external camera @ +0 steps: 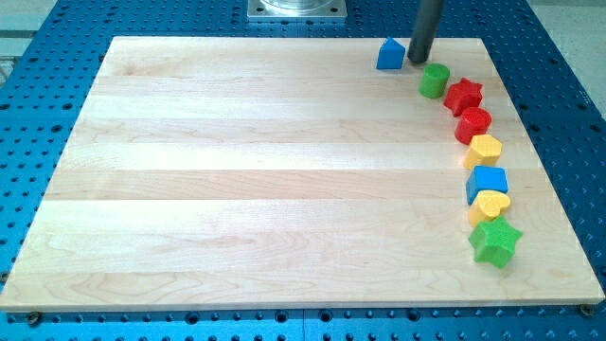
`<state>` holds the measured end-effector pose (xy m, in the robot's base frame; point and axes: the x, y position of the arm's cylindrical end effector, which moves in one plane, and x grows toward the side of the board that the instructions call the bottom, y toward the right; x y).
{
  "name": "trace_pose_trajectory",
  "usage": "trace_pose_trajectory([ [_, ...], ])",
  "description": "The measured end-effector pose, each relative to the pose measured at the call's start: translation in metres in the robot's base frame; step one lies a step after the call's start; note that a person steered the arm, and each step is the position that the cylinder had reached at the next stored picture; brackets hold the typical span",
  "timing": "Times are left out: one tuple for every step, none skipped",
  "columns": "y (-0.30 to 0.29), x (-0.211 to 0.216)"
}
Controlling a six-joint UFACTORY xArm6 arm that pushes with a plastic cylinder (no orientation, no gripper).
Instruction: Push the green circle towards left
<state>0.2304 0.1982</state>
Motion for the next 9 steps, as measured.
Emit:
trace_pose_trajectory([
  [-0.057,0.002],
  [-0.047,0.007],
  [0.041,0.024],
  [0.058,0.066],
  [0.001,0.072],
  [-0.081,0.071],
  [-0.134,0.085],
  [-0.126,0.149],
  [-0.166,0.118],
])
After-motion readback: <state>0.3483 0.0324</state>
